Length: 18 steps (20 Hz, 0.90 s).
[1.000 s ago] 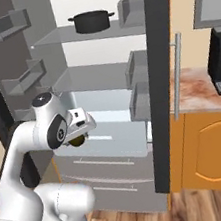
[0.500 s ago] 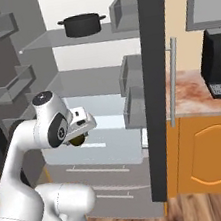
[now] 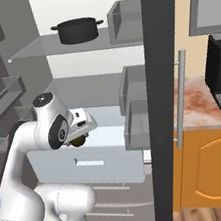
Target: Place the avocado and mushroom inside the fridge drawer. Close the drawer after placing the vegetables.
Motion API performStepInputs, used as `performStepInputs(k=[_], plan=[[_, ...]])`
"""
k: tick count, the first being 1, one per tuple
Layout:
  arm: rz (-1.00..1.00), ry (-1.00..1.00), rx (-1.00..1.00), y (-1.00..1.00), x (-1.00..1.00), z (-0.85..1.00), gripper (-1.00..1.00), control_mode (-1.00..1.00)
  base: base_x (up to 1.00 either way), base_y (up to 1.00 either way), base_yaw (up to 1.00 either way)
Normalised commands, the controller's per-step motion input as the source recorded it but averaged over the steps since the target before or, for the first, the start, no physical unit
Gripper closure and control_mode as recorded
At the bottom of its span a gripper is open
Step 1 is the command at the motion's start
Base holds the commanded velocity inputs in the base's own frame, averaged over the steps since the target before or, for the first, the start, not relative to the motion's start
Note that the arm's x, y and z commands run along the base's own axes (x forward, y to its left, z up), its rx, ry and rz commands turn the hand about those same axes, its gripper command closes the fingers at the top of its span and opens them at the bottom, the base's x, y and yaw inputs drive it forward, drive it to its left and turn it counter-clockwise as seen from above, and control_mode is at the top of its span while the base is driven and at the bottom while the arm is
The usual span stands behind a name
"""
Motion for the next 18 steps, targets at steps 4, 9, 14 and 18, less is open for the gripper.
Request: performStepInputs(k=[4,9,14,18], plan=[[0.0,0.0,0.0,0.0,0.0,0.27,1.0,-1.0,0.0,0.0,0.0],[-0.05,0.05,0.0,0.06,0.68,0.79,1.0,-1.0,0.0,0.0,0.0],[-0.03,0.11,0.0,0.1,0.96,0.18,1.0,-1.0,0.0,0.0,0.0],[0.0,0.03,0.0,0.01,0.49,-0.12,1.0,-1.0,0.0,0.0,0.0]])
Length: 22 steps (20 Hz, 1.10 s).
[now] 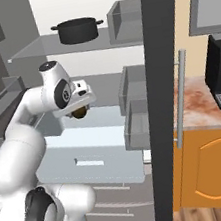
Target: Place the avocado and mushroom inside the fridge drawer. Close the drawer after placing the vegetables.
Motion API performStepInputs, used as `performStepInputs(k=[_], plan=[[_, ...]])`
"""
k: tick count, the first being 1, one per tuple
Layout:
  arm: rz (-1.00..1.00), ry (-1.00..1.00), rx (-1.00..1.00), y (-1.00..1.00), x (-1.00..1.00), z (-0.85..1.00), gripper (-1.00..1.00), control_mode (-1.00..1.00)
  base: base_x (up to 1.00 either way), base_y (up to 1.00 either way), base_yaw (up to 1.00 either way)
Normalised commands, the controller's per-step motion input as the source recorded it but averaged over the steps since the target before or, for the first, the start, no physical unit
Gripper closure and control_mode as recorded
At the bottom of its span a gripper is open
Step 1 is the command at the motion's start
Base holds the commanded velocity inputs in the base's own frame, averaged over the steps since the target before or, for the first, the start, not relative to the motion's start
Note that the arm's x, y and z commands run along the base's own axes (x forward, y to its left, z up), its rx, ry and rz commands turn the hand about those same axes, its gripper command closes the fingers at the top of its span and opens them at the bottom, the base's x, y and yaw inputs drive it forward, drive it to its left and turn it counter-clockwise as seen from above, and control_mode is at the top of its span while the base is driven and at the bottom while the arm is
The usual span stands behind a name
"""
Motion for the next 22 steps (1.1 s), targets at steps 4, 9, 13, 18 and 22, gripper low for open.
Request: performStepInputs(k=[4,9,13,18,22], plan=[[0.02,0.0,0.0,0.0,0.12,-0.51,1.0,-1.0,0.0,0.0,0.0],[0.03,0.0,0.02,-0.01,0.18,-0.36,1.0,-1.0,0.0,0.0,0.0],[0.01,0.0,0.0,0.0,0.27,-0.36,1.0,-1.0,0.0,0.0,0.0],[0.01,0.0,0.0,0.0,0.16,-0.45,1.0,-1.0,0.0,0.0,0.0],[0.0,0.03,0.0,0.0,0.12,-0.44,1.0,-1.0,0.0,0.0,0.0]])
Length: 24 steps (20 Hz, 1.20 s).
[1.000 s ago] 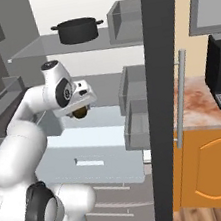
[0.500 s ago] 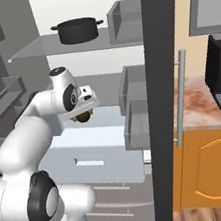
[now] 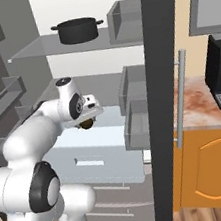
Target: Place the avocado and mushroom inside the fridge drawer. Close the drawer after placing the vegetables.
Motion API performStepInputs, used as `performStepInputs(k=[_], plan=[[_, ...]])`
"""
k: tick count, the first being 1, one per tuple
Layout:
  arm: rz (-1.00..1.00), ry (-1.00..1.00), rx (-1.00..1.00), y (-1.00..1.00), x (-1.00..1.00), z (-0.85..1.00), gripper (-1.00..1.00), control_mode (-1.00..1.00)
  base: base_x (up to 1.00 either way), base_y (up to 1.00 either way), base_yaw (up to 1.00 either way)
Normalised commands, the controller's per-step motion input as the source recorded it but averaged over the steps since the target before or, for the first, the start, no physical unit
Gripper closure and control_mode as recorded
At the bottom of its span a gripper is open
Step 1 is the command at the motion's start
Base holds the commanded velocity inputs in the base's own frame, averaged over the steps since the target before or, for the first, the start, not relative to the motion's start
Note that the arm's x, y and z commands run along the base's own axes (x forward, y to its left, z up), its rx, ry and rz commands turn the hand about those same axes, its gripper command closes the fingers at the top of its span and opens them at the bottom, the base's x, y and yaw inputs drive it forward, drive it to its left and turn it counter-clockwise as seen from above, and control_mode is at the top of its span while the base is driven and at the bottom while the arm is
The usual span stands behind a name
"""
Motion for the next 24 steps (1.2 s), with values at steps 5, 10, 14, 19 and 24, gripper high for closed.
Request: performStepInputs(k=[5,10,14,19,24], plan=[[0.0,0.05,0.0,0.0,0.13,-0.39,1.0,-1.0,0.0,0.0,0.0],[0.0,0.04,0.0,0.0,0.02,-0.35,1.0,-1.0,0.0,0.0,0.0],[0.01,0.0,0.0,-0.03,-0.21,-0.29,1.0,-1.0,0.0,0.0,0.0],[0.01,0.0,0.0,-0.12,-0.44,-0.14,1.0,-1.0,0.0,0.0,0.0],[0.0,0.03,0.0,-0.17,-0.6,-0.04,1.0,-1.0,0.0,0.0,0.0]])
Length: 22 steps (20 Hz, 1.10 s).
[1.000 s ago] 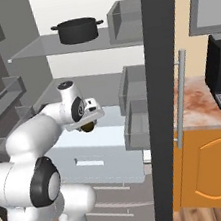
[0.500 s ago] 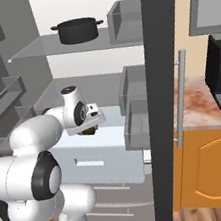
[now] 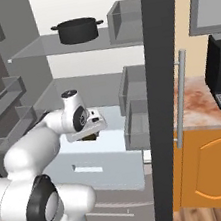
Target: Place the avocado and mushroom inside the fridge drawer. Close the drawer after placing the vegetables.
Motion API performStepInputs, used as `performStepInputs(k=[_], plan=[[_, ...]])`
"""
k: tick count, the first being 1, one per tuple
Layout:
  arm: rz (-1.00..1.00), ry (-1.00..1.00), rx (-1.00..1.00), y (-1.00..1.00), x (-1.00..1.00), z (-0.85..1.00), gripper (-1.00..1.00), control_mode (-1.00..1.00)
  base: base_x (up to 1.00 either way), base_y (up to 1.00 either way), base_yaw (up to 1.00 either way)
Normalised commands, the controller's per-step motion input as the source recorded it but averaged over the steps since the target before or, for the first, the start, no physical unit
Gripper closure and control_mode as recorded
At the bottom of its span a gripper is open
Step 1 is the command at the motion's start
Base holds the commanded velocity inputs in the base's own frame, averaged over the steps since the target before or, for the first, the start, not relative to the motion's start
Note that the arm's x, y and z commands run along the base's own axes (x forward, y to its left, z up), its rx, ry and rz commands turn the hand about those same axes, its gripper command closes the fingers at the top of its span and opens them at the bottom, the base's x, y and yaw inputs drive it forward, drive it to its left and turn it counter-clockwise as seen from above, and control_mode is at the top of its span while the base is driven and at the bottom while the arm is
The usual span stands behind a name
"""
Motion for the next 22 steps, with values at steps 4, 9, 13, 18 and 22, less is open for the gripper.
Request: performStepInputs(k=[4,9,13,18,22], plan=[[0.0,0.07,0.0,-0.13,-0.45,-0.03,1.0,-1.0,0.0,0.0,0.0],[0.0,0.14,-0.01,-0.11,-0.16,0.0,1.0,-1.0,0.0,0.0,0.0],[0.0,0.19,-0.04,-0.02,-0.03,0.0,1.0,-1.0,0.0,0.0,0.0],[0.0,0.15,-0.02,0.0,0.02,-0.31,1.0,-1.0,0.0,0.0,0.0],[0.01,0.05,0.0,0.0,0.0,-0.6,1.0,-1.0,0.0,0.0,0.0]])
